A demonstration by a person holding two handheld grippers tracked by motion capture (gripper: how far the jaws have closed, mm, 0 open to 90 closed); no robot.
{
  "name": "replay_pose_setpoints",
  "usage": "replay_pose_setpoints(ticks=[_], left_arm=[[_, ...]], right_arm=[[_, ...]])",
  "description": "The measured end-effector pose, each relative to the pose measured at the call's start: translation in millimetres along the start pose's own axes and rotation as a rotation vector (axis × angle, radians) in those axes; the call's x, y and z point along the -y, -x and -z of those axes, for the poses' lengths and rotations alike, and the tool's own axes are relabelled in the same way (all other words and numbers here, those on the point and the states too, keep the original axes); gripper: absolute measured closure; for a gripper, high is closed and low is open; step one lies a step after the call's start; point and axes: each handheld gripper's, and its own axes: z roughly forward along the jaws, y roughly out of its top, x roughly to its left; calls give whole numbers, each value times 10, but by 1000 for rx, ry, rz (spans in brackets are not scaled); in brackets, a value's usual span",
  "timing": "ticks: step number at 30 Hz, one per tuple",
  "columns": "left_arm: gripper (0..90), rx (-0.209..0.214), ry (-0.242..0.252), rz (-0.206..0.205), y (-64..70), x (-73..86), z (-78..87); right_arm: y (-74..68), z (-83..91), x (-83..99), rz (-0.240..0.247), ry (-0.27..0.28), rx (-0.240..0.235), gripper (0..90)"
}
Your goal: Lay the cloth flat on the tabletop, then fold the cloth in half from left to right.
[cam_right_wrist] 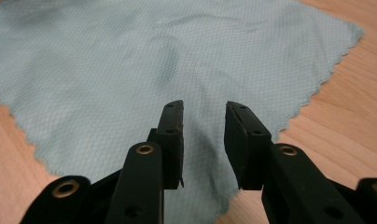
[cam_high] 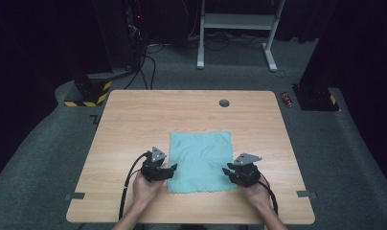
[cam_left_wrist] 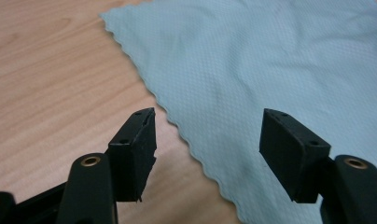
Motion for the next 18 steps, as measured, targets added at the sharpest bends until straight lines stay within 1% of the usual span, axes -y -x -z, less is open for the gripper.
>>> replay_pose_setpoints(ticks=[1, 2, 4, 5, 6, 7, 9, 10, 13, 15, 18], left_arm=[[367, 0, 0, 0, 0, 0, 0], [369, -17, 0, 4, -29, -13, -40], [371, -28, -15, 13, -65, 0, -78], [370, -28, -15, 13, -65, 0, -78], [362, -37, -40, 7, -94, 29, -123], [353, -34, -31, 10, -105, 39, -124], [352, -36, -30, 7, -109, 40, -124], [349, -36, -29, 6, -112, 41, -125], [341, -35, -28, 16, -119, 37, -129], [358, -27, -22, 26, -128, 31, -133], [376, -9, -10, 54, -155, 25, -140]], right_arm=[[-2, -25, 6, -9, -4, 3, 666], [2, -67, 18, -18, -11, 10, 657], [6, -110, 44, -27, -24, 22, 647], [6, -110, 44, -27, -24, 22, 647], [5, -109, 70, -30, -7, 19, 634], [1, -109, 73, -23, -6, 20, 633], [5, -108, 75, -10, -4, 18, 632], [9, -109, 74, -15, -5, 16, 628], [-12, -107, 68, -16, -3, 34, 616], [-35, -96, 56, -18, 17, 31, 613], [-77, -78, 18, -25, 53, 17, 605]])
